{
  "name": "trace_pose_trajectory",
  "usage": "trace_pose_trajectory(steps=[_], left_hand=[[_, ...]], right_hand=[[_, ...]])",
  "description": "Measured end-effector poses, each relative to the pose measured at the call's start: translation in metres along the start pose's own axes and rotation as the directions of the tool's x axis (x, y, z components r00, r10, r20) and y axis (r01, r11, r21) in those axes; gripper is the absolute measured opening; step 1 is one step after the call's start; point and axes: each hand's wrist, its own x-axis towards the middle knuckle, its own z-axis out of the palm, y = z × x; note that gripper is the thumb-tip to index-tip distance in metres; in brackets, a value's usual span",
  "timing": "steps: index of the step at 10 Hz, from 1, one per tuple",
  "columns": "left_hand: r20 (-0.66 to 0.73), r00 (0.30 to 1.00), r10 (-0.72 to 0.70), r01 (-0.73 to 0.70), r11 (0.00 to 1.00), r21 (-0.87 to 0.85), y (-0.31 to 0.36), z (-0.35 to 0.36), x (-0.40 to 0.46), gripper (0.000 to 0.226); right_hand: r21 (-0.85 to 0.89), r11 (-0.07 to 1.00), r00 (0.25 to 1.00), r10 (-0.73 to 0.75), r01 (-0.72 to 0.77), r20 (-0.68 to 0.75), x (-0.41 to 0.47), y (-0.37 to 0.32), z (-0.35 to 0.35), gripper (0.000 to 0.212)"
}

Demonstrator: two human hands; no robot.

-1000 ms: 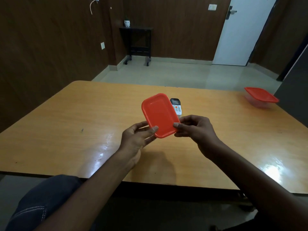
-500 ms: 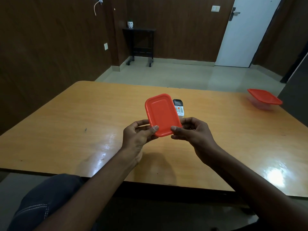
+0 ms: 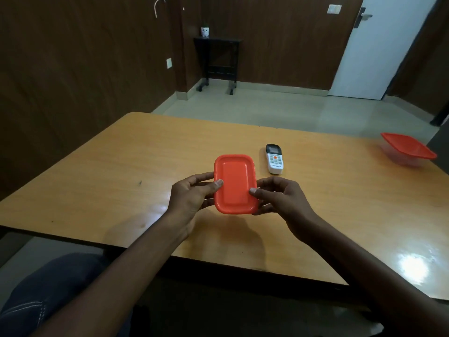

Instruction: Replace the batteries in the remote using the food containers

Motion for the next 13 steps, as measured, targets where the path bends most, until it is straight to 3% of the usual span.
trace_pose_trajectory(steps=[1, 2, 3, 4, 5, 7, 10, 12, 13], left_hand=[[-0.034, 0.999, -0.003, 0.005, 0.999, 0.053, 0.005, -0.023, -0.003, 0.026], [-0.129, 0.987, 0.096, -0.051, 0.949, 0.312, 0.012, -0.062, -0.001, 0.021], [-0.183, 0.946, 0.266, -0.015, 0.604, 0.797, 0.019, -0.115, -0.002, 0.023], [-0.280, 0.928, 0.246, 0.175, 0.373, 0.911, 0.021, -0.169, -0.013, 0.039], [-0.366, 0.907, 0.210, 0.297, 0.298, 0.907, 0.022, -0.208, -0.025, 0.052], [-0.441, 0.883, 0.162, 0.417, 0.163, 0.894, 0.034, -0.230, -0.027, 0.056], [-0.453, 0.875, 0.171, 0.426, 0.172, 0.888, 0.037, -0.245, -0.031, 0.055], [-0.455, 0.872, 0.180, 0.422, 0.198, 0.885, 0.036, -0.245, -0.029, 0.057], [-0.454, 0.863, 0.221, 0.411, 0.216, 0.886, 0.037, -0.242, -0.028, 0.048]], right_hand=[[-0.013, 1.000, 0.999, 0.022, -0.021, 0.039, 0.007, -0.004, 0.020, 0.016], [0.044, 0.996, 0.996, 0.074, -0.076, 0.057, 0.016, -0.012, 0.051, 0.012], [0.107, 0.988, 0.992, 0.107, -0.114, 0.070, 0.031, -0.020, 0.094, 0.008], [0.129, 0.980, 0.986, 0.144, -0.154, 0.086, 0.047, -0.025, 0.149, 0.011], [0.127, 0.971, 0.972, 0.185, -0.204, 0.146, 0.059, -0.029, 0.209, 0.018], [0.086, 0.968, 0.946, 0.210, -0.237, 0.248, 0.081, -0.049, 0.329, 0.018], [-0.013, 0.950, 0.862, 0.288, -0.311, 0.417, 0.081, -0.066, 0.423, 0.019], [-0.041, 0.942, 0.857, 0.320, -0.333, 0.404, 0.078, -0.063, 0.420, 0.024], [-0.048, 0.957, 0.902, 0.286, -0.286, 0.325, 0.079, -0.058, 0.401, 0.027]])
